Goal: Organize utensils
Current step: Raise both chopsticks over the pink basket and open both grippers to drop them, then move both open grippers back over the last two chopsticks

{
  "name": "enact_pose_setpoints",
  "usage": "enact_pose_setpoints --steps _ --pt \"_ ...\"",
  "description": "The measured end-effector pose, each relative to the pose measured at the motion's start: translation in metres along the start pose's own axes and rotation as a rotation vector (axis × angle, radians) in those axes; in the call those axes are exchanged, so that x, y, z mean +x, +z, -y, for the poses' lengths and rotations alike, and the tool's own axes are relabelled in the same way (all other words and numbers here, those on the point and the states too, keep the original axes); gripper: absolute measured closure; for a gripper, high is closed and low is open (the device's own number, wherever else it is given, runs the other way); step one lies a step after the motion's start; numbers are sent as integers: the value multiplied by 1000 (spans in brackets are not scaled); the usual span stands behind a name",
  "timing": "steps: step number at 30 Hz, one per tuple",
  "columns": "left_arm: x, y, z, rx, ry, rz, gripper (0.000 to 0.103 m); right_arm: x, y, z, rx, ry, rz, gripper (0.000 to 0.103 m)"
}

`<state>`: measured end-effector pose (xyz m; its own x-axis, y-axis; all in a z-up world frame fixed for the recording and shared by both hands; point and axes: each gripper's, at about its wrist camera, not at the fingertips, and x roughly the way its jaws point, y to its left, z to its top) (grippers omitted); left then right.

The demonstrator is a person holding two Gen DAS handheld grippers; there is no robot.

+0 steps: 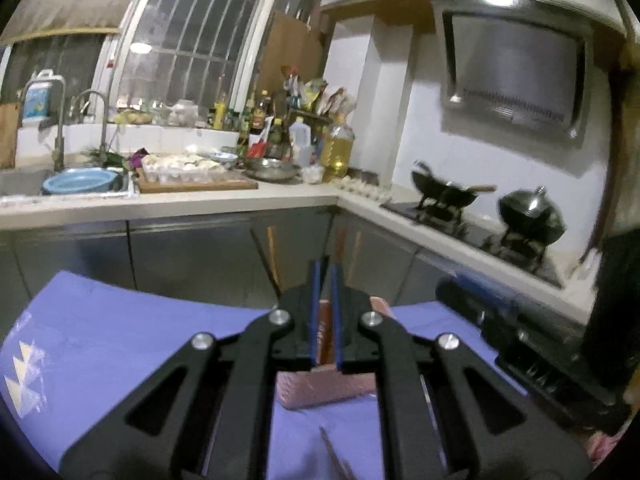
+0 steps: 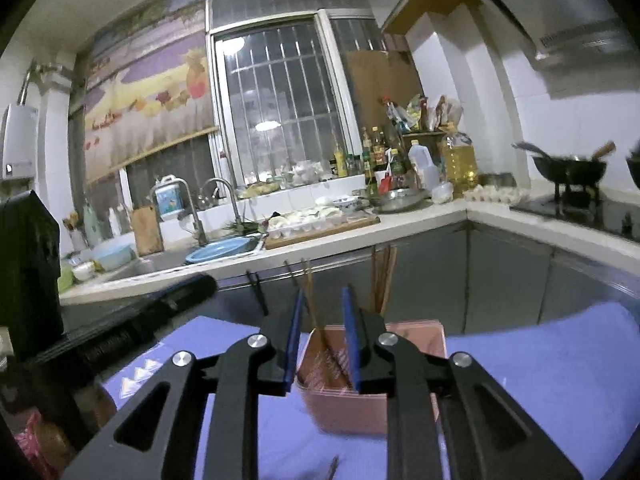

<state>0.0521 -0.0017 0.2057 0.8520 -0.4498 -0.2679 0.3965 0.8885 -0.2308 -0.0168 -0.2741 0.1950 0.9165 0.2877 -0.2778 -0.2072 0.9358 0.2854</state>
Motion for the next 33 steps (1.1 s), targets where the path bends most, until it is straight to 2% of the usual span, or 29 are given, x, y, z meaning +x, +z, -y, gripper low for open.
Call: enact_pose_setpoints --steps 3,6,8,10,12,16,21,25,26,29,33 --pt "-33 -20 -6 -35 -31 -16 98 -25 -29 3 47 9 -53 82" --pt "-52 -58 -13 -51 -38 -94 98 -42 -75 9 88 -15 -163 82" --pt "-56 -89 -18 -72 -38 -178 98 -46 -106 12 95 -47 -265 82" --pt "-55 -129 -22 -94 -50 -299 98 -47 -140 14 121 -63 -394 83" --pt "-51 -156 -21 -99 -50 -380 98 -48 -163 12 120 -69 -474 84" --pt "-42 -201 -20 -151 -83 -527 98 -48 -183 4 124 -55 -560 84" --pt "-37 -226 -17 -193 -103 -605 98 -40 -186 -14 61 -35 -602 84" --pt "-33 -227 -17 -203 -103 -622 98 -31 -193 -21 17 -51 -643 84" --pt "-32 -225 -17 -203 -104 -622 98 -34 -196 -21 -7 -56 -636 84" --pt "-30 -224 -16 -205 -100 -625 98 -35 -196 -23 -90 -145 -599 84" --pt "-23 -219 -9 -191 -95 -630 98 -40 -193 -9 -41 -156 -584 84"
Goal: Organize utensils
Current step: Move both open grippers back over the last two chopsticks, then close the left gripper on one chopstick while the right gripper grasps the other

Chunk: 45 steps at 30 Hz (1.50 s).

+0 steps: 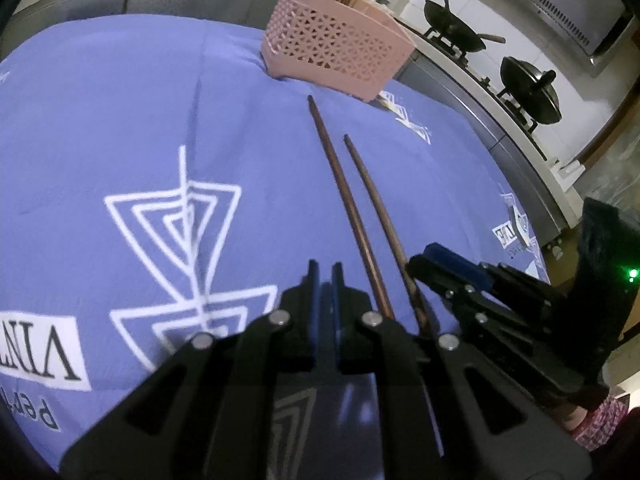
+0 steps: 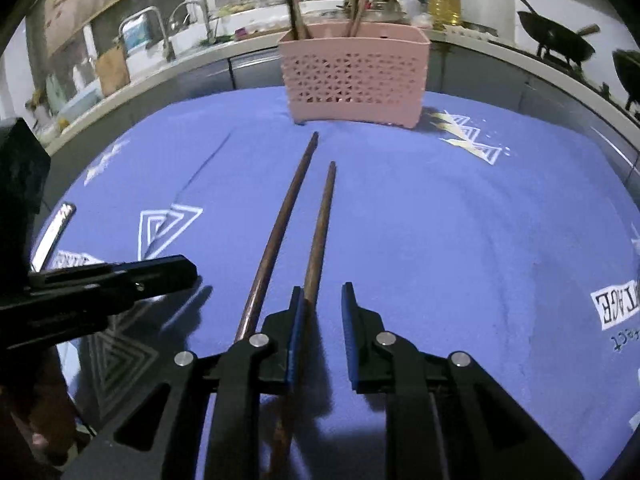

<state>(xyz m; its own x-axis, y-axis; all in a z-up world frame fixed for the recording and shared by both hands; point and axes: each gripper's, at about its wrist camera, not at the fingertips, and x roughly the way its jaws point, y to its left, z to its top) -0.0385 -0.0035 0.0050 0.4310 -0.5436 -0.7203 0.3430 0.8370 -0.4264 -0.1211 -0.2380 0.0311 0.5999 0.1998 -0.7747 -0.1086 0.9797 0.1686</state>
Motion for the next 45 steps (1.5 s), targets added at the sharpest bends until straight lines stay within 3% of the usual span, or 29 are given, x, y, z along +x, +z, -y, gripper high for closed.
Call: enact_pose_setpoints --steps 12,15,17,20,21,24,37,45 --pt "32 16 37 74 73 -49 98 -15 4 42 168 51 59 84" --pt "37 13 46 112 106 -41 81 -16 4 53 203 57 66 84" --pt "39 12 54 150 147 -30 78 -15 4 57 220 63 65 84" --pt "41 9 61 189 192 -15 80 -15 4 59 221 65 65 84" --pt "41 9 61 199 214 -10 94 -15 4 59 220 67 64 84" --pt "36 10 51 167 179 -18 96 -15 4 57 213 75 60 84" --pt "-16 -28 3 89 183 -23 97 -7 7 37 166 103 30 84" --pt "-22 -34 -2 79 169 -14 97 -6 9 21 135 98 13 84"
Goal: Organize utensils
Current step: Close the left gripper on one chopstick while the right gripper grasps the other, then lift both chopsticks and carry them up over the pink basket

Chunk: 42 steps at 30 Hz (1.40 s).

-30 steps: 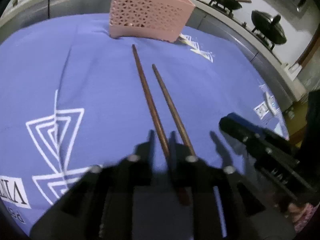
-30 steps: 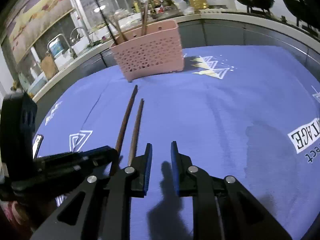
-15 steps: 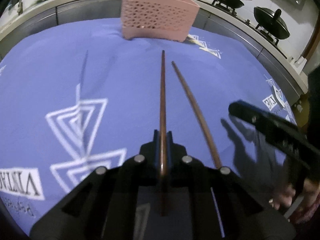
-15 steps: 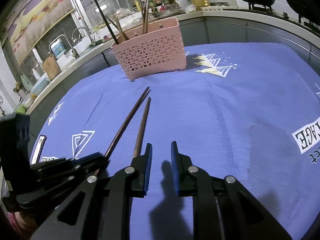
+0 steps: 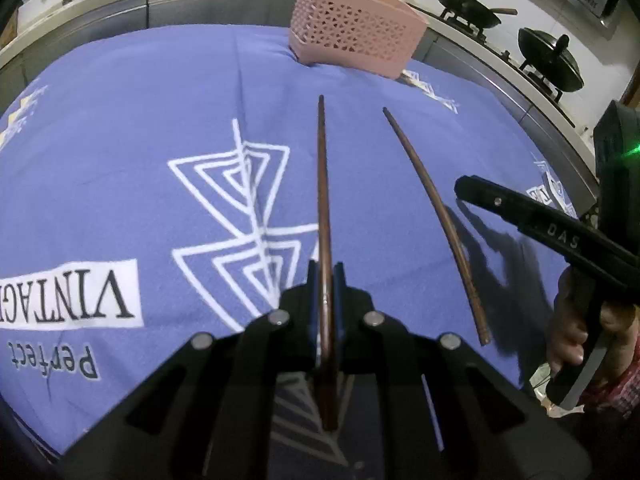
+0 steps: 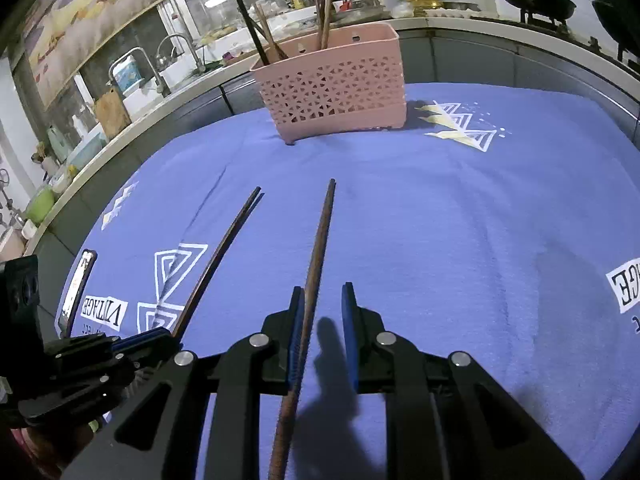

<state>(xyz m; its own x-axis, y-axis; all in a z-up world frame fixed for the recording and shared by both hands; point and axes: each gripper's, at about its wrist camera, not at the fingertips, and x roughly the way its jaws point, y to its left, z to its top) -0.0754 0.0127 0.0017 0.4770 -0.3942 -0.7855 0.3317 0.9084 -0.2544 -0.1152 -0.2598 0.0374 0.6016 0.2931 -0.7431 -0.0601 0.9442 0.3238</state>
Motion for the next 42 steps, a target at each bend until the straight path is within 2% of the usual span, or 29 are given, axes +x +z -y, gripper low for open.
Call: enact_pose_setpoints --steps 11,20,42 --pt "0 -2 -3 16 -25 5 96 8 7 -3 36 3 -32 83" --pt "-1 -1 -5 30 -39 5 96 20 8 -1 88 17 -92 83" --pt "-1 -4 -9 22 -69 11 96 26 10 -14 68 15 -114 82"
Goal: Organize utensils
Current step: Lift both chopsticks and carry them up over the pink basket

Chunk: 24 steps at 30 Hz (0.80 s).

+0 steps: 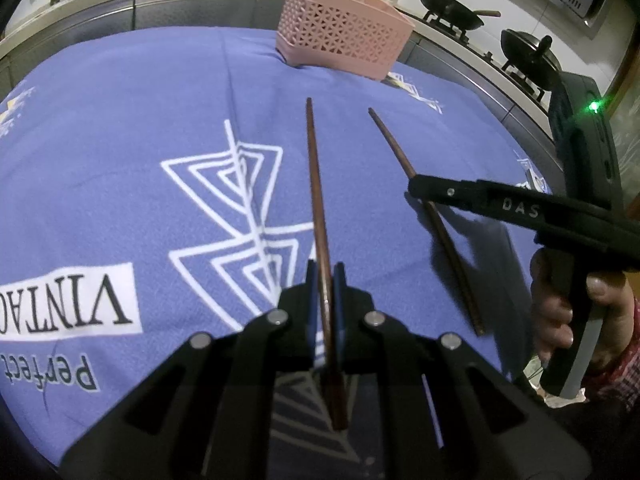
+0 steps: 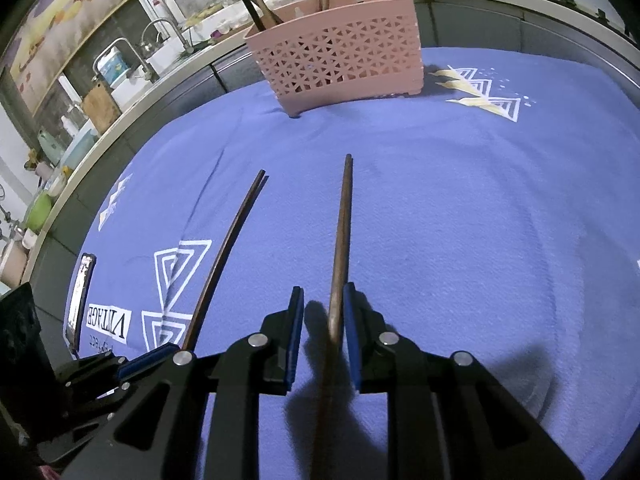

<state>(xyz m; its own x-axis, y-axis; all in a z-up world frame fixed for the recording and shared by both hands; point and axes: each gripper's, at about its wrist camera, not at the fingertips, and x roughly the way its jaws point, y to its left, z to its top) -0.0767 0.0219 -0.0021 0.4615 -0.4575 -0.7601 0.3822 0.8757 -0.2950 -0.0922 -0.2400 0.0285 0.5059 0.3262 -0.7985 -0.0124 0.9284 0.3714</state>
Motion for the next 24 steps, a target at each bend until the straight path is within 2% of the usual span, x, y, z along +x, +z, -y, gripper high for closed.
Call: enact_pose_setpoints --steps 8,14,18,24 --pt "0 1 0 -1 5 -5 96 3 8 -1 -4 -3 -11 82" --pt "2 6 -3 -17 -9 -19 96 -3 8 1 -1 23 15 82" --pt "6 14 -6 -34 -23 -35 96 -3 9 4 2 24 14 82" --pt "19 33 -3 -23 -1 -35 96 -6 14 4 -10 29 29 81"
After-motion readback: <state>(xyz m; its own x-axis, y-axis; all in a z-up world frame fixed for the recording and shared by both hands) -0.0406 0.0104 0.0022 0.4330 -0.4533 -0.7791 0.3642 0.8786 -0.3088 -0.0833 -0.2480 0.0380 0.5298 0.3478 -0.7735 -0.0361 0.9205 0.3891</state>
